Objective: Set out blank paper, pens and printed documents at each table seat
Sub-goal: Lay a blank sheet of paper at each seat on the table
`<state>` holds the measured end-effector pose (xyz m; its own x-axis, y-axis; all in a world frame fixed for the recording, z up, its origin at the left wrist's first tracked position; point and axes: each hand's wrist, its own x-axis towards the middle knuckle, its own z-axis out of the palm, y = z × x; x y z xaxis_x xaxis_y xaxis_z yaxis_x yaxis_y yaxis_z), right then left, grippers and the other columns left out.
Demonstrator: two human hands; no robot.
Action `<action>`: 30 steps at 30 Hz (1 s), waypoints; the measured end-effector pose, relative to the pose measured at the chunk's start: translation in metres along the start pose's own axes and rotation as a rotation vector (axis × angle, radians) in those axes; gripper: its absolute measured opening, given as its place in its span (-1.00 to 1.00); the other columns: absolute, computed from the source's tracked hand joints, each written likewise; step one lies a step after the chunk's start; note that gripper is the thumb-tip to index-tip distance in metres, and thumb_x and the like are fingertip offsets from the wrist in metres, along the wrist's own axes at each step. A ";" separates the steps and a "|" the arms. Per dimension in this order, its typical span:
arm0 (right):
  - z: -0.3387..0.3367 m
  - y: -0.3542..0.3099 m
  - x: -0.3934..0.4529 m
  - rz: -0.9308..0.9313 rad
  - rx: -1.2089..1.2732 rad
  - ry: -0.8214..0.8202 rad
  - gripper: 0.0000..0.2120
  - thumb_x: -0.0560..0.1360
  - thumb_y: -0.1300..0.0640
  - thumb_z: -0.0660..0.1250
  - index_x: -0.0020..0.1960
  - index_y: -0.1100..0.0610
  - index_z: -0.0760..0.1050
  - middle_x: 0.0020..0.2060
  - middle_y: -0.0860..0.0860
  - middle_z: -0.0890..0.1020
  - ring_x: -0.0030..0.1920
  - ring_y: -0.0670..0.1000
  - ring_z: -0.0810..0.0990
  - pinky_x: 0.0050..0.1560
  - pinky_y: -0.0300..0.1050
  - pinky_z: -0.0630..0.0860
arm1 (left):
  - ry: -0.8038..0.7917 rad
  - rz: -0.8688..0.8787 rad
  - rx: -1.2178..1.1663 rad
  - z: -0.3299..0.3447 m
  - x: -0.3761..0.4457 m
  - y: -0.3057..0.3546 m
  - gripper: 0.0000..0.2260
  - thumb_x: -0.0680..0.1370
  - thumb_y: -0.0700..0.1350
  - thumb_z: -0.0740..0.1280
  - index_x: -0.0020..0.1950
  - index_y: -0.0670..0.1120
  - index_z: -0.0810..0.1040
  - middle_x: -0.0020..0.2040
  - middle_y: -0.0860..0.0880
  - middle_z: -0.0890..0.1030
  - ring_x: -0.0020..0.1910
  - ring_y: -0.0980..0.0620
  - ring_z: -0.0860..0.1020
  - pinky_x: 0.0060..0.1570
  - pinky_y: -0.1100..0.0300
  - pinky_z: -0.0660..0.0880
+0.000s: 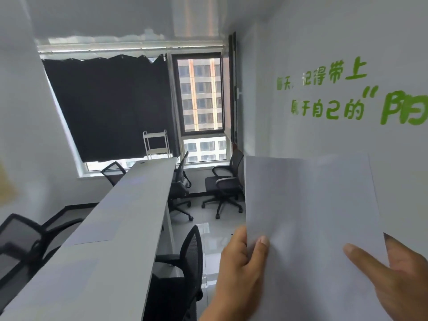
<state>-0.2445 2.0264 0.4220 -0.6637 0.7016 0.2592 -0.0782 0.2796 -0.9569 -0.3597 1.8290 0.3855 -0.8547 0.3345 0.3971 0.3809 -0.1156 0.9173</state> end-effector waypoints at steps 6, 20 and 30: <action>0.069 0.012 0.116 0.000 -0.023 -0.113 -0.85 0.57 0.22 0.52 -0.06 -0.02 0.75 -0.19 -0.18 0.79 0.02 0.12 0.75 0.16 0.24 0.64 | 0.108 -0.010 0.043 -0.014 0.102 -0.045 -0.78 0.76 -0.22 0.30 0.26 0.02 0.68 0.09 0.05 0.80 0.10 0.02 0.75 0.14 0.10 0.65; 0.247 0.035 0.302 -0.072 0.118 -0.398 -0.66 0.57 0.24 0.52 -0.05 -0.24 0.73 -0.18 -0.18 0.79 -0.01 0.06 0.75 0.04 0.11 0.68 | 0.369 -0.011 0.170 -0.080 0.272 -0.102 -0.74 0.76 -0.21 0.30 0.30 0.09 0.66 0.13 0.16 0.79 0.16 0.11 0.74 0.23 0.01 0.66; 0.356 0.089 0.472 -0.052 0.146 -0.585 -0.87 0.54 0.23 0.54 0.01 0.02 0.71 -0.15 -0.22 0.79 0.03 0.09 0.75 0.14 0.16 0.66 | 0.591 -0.106 0.231 -0.064 0.407 -0.163 -0.85 0.75 -0.20 0.31 0.19 -0.03 0.66 0.00 0.10 0.80 -0.05 0.12 0.76 -0.09 0.28 0.63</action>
<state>-0.8297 2.1495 0.4122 -0.9520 0.2012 0.2306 -0.1950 0.1818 -0.9638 -0.7925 1.9238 0.4000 -0.9170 -0.2462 0.3139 0.2937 0.1160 0.9488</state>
